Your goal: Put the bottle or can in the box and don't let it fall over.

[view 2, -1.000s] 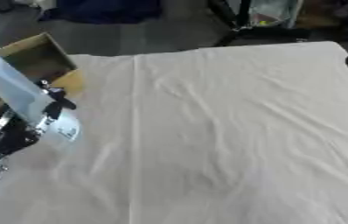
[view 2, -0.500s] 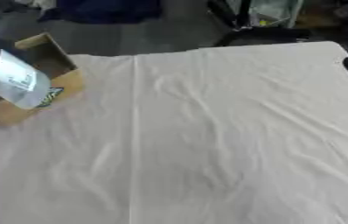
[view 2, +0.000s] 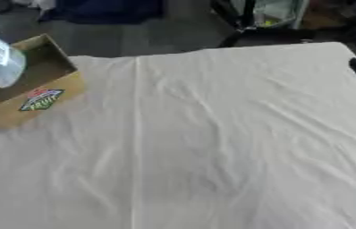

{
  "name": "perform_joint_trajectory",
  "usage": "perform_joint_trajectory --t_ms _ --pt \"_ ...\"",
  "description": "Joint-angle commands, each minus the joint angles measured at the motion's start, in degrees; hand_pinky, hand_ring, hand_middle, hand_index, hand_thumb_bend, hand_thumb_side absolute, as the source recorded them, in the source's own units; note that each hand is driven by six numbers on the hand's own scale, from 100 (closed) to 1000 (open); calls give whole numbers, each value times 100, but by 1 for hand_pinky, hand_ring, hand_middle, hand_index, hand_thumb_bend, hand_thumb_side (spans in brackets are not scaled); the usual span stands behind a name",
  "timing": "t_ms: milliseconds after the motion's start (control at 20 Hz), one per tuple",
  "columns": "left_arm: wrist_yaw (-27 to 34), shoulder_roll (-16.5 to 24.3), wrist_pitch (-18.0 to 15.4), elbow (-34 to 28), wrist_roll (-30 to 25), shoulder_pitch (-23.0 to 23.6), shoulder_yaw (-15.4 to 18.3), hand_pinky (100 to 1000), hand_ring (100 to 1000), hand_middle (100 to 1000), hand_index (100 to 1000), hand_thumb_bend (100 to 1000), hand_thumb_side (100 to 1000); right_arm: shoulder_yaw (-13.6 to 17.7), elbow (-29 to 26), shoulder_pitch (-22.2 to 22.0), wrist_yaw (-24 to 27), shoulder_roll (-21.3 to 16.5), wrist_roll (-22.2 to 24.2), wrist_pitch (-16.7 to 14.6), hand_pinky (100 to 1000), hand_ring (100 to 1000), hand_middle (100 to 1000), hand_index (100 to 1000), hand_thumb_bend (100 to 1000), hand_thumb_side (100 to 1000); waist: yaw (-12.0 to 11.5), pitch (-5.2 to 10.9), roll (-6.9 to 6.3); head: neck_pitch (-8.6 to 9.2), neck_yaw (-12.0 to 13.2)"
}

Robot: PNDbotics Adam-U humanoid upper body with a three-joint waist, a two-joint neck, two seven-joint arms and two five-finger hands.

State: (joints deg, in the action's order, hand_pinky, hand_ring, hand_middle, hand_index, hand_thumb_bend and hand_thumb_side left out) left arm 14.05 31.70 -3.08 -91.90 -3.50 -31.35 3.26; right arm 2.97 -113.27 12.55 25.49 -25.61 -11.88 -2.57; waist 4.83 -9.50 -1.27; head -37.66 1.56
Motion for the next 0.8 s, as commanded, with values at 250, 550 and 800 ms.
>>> perform_joint_trajectory --t_ms 250,550,800 --pt "-200 256 -60 864 -52 -642 69 1000 651 1000 102 100 672 43 -132 56 -41 -149 -4 4 1000 1000 949 1000 100 470 17 64 12 91 -26" --pt "-802 63 39 2187 302 -1313 159 1000 663 1000 104 100 672 29 -132 85 -45 -101 12 21 1000 1000 950 1000 100 470 58 33 37 175 14" --pt "-1476 -34 -19 3158 931 -1701 281 1000 669 1000 104 100 672 24 -132 149 -22 -51 18 44 1000 1000 951 1000 100 470 110 -14 57 255 30"
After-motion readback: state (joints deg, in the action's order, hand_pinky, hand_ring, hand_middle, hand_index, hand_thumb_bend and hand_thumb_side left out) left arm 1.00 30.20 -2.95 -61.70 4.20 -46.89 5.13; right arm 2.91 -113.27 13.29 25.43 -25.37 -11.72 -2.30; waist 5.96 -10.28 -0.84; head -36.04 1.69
